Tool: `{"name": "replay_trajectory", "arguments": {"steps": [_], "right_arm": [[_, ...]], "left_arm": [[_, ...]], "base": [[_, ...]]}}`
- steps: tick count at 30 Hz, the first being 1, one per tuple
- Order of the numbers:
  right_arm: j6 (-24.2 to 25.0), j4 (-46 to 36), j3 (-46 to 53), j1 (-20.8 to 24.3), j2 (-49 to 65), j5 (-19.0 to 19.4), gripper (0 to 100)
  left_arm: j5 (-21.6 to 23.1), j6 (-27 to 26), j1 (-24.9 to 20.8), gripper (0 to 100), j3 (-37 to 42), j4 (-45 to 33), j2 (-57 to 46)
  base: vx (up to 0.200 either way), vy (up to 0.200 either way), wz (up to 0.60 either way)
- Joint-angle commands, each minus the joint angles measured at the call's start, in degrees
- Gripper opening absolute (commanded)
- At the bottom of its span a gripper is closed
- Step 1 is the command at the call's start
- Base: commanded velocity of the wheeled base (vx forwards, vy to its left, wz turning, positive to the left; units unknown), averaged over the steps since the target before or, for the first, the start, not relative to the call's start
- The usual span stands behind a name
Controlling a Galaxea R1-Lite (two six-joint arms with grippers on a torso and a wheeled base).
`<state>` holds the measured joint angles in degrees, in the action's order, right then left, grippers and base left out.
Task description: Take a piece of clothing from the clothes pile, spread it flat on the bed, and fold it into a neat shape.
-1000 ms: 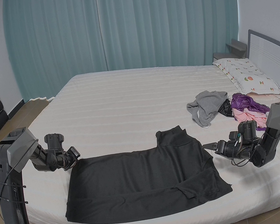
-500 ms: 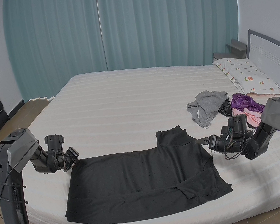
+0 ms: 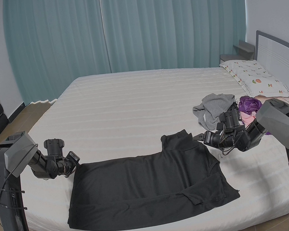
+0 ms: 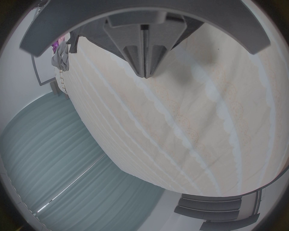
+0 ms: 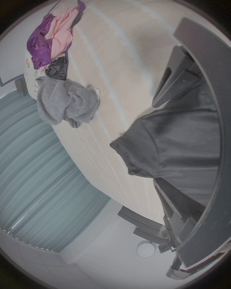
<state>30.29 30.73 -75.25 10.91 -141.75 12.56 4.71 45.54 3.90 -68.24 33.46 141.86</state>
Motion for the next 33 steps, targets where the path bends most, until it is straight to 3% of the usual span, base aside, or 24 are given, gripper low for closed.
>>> {"name": "replay_trajectory", "arguments": {"steps": [1,6,7,16,30,31,33], "right_arm": [[-0.1,-2.7,-9.3,0.0,-9.2,-2.8,100],[-0.2,-3.1,-12.2,-0.2,-11.6,-3.0,100],[-0.3,-3.2,-12.1,-0.5,-11.5,-3.0,0],[-0.7,-6.1,-10.5,-2.1,-8.5,-3.0,0],[-5.4,-8.3,-6.1,-2.4,-6.0,-2.4,0],[-5.8,-8.3,-6.0,-2.4,-5.9,-2.4,100],[-6.1,-8.1,-6.0,-2.2,-5.9,-2.4,100]], "left_arm": [[0.0,0.1,0.1,0,0.5,0.0,-0.5],[0.0,0.1,0.1,0,0.5,0.0,-0.5],[0.0,0.1,0.1,0,0.5,0.0,-0.5],[0.0,0.1,0.1,0,0.5,0.0,-0.4],[0.0,0.0,0.1,0,0.5,0.0,-0.5],[0.0,0.0,0.1,0,0.5,0.0,-0.4],[0.0,0.0,0.1,0,0.5,0.0,-0.4]], "base": [[0.000,0.000,0.00],[0.000,0.000,0.00],[0.000,0.000,0.00],[0.000,0.000,0.00],[0.000,0.000,0.00],[0.000,0.000,0.00],[0.000,0.000,0.00]]}}
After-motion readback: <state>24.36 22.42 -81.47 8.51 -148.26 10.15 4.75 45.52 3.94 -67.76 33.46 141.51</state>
